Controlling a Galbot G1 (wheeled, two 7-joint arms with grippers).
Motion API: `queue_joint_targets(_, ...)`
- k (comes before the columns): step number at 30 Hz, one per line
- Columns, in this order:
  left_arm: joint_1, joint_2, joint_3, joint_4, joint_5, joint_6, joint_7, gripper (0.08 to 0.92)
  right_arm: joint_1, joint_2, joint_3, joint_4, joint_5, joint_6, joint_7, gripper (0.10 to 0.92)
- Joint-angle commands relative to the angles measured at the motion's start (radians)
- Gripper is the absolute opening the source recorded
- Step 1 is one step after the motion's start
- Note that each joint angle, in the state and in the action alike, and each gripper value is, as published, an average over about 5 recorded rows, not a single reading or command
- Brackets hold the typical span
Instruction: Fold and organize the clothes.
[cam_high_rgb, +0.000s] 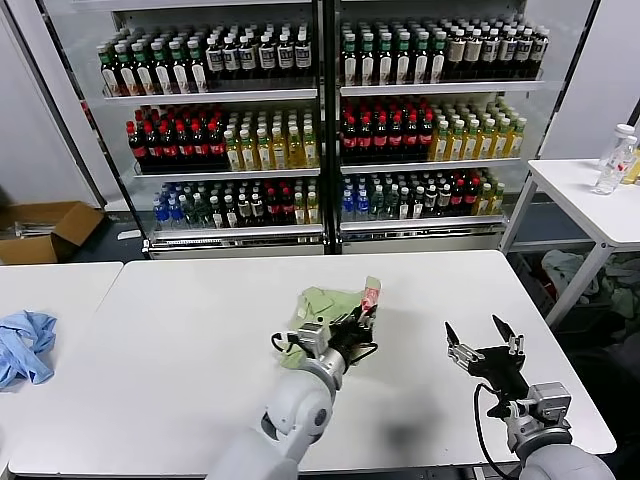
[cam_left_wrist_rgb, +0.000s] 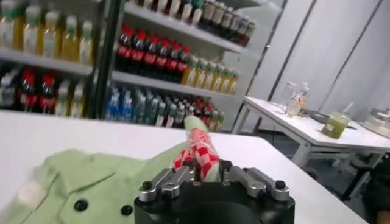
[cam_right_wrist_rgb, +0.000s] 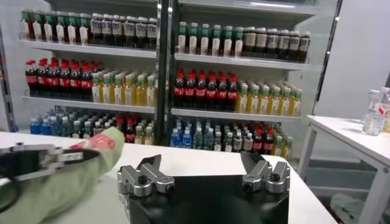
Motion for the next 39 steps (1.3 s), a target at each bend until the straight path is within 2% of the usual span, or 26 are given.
queue_joint_targets(1,0.043,0.042,0.053,-0.179,0.082,-0.078,-0.003,0.362,0.097,0.01,-0.082,-0.07,0.006,-0.013,0.008,0.823)
queue_joint_targets(6,0.171,0.131,-0.124,-0.328,0.018,-0.098,0.016,0.509,0.21,0.032,-0.188,-0.182,0.067,-0.049,0.04,0.823)
queue_joint_targets(13,0.287,0.241,-0.353,-0.313,0.029,-0.196,0.003,0.699,0.335,0.113,-0.294,-0.384,0.279,-0.131,0.178,0.823)
queue_joint_targets(17,0.349,0.249,-0.404,-0.32,0.045,-0.225,0.004,0.793,0.37,0.159,-0.324,-0.471,0.304,-0.143,0.239,0.823)
queue_joint_targets(22,0.402,0.24,-0.402,-0.341,0.087,-0.258,0.029,0.821,0.414,0.19,-0.361,-0.528,0.312,-0.126,0.248,0.809)
queue_joint_targets(25,0.411,0.231,-0.393,-0.346,0.103,-0.263,0.034,0.822,0.451,0.193,-0.373,-0.549,0.301,-0.109,0.239,0.753)
queue_joint_targets(29,0.414,0.231,-0.388,-0.349,0.109,-0.268,0.038,0.823,0.522,0.171,-0.382,-0.597,0.264,-0.103,0.21,0.636)
queue_joint_targets(39,0.414,0.245,-0.392,-0.336,0.108,-0.273,0.04,0.823,0.756,0.122,-0.427,-0.825,0.155,-0.056,0.102,0.35)
